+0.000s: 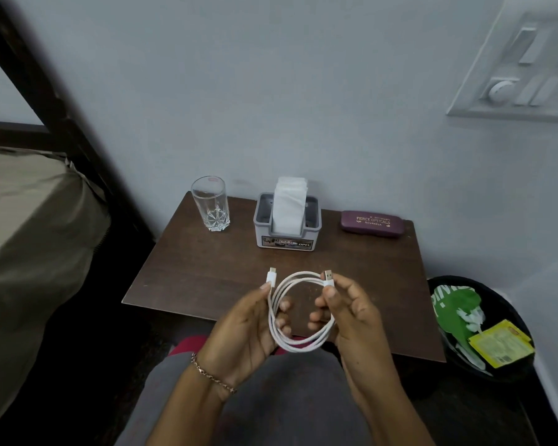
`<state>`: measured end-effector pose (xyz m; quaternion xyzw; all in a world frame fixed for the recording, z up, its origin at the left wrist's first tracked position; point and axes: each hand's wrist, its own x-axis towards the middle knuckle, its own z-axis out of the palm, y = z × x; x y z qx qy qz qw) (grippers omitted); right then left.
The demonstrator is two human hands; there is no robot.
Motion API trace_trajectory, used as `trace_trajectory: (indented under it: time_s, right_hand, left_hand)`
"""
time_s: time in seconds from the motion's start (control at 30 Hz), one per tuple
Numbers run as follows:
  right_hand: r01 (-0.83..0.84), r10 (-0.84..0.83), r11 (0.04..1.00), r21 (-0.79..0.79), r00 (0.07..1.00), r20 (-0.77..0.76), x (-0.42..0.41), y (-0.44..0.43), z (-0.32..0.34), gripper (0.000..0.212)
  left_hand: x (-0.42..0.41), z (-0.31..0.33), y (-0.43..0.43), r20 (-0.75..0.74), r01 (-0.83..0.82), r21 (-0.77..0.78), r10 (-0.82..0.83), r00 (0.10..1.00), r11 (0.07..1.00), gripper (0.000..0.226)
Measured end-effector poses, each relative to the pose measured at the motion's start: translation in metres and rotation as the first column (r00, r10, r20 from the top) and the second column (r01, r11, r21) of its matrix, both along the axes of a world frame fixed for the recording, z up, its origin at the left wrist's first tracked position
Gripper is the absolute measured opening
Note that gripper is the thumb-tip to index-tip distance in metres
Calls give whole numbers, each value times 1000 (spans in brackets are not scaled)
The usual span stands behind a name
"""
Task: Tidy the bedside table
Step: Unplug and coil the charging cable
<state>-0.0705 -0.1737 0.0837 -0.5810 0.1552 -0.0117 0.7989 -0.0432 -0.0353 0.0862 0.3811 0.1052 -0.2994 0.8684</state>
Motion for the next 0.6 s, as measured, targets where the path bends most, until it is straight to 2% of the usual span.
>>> trace_trajectory:
  time_s: [0.07,0.17,0.3,0.43,0.6]
  right_hand:
    - [28,-29,1000,10,999,16,1,-1,-1,19]
    - [14,-14,1000,26,1000,21,1,-6,-1,24]
    - [-20,19,999,42,1000,10,1,-7,-2,21]
    - [23,-23,998,52,1000,-3,1,-4,-4,19]
    - [122,-125,972,201,992,1,4,-7,-3,28]
  left_hand:
    - [-3,-3,0,38,-80,85,77,996,993,23]
    - [-6,-5,0,93,-92,204,74,993,975,21]
    - [-6,-3,1,105,-123,298,96,990,947,17]
    - [-5,-8,-7,142,-249,392,209,968,886,11]
    - [-3,-13,-12,127,-410,298,390,912,862,10]
